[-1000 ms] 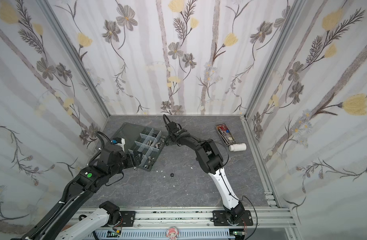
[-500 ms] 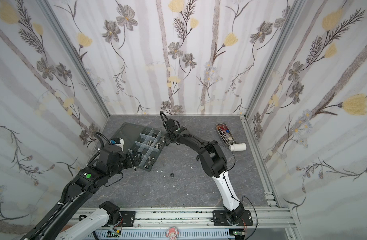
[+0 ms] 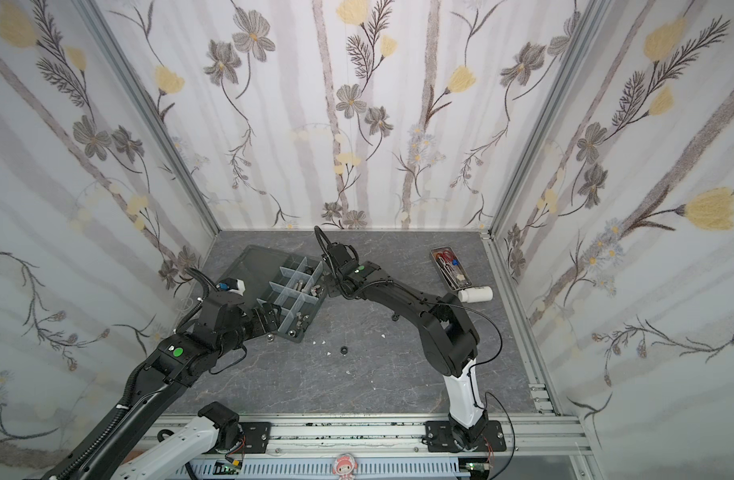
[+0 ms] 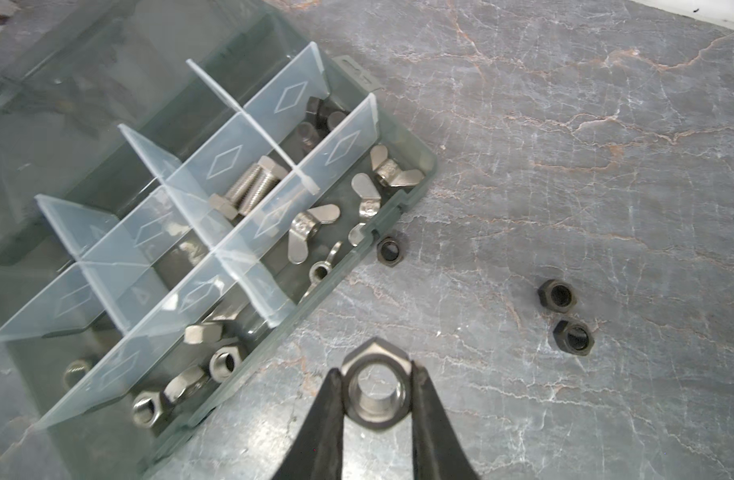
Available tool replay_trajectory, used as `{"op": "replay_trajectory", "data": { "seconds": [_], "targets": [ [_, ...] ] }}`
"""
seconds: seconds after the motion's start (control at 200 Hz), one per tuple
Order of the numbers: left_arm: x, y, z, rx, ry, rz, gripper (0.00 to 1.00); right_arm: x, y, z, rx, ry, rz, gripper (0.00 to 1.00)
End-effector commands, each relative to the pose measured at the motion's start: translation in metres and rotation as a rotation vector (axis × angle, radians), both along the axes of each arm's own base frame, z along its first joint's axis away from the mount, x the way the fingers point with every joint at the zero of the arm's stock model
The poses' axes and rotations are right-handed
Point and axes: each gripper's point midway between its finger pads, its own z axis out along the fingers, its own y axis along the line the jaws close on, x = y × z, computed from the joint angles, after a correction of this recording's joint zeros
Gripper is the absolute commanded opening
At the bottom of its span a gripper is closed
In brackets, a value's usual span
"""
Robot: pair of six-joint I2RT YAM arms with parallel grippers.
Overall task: Sort the screws and nuts into containers
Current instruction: 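Close the right gripper on the silver hex nut and lift it, then carry the hex nut over the compartment, lower it and open the right gripper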
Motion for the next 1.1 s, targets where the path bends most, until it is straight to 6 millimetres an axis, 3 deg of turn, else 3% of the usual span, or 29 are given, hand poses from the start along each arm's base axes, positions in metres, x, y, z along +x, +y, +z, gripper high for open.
{"op": "replay_trajectory", "data": {
  "seconds": [0.0,0.02,0.085,0.41,0.709,1.094],
  "targets": [
    [-0.001,0.007,-0.003,-0.001,0.008,0.050,1.00,-0.009,0.011,0.015,0.069,-0.021,0.039,0.14],
    [-0.001,0.008,-0.003,-0.003,0.007,0.055,1.00,-0.023,0.023,0.016,0.076,-0.019,0.074,0.14],
    [-0.002,0.010,-0.004,-0.006,0.003,0.071,1.00,-0.035,0.032,0.016,0.091,-0.010,0.105,0.14],
    [-0.006,0.023,-0.012,-0.037,0.002,0.165,1.00,-0.076,0.081,0.001,0.147,0.040,0.233,0.15],
    [-0.005,0.021,-0.030,-0.107,0.025,0.213,1.00,-0.081,0.110,-0.021,0.179,0.093,0.278,0.15],
    [-0.005,0.022,-0.063,-0.164,0.060,0.271,0.98,-0.067,0.118,-0.043,0.180,0.136,0.271,0.19]
  ]
}}
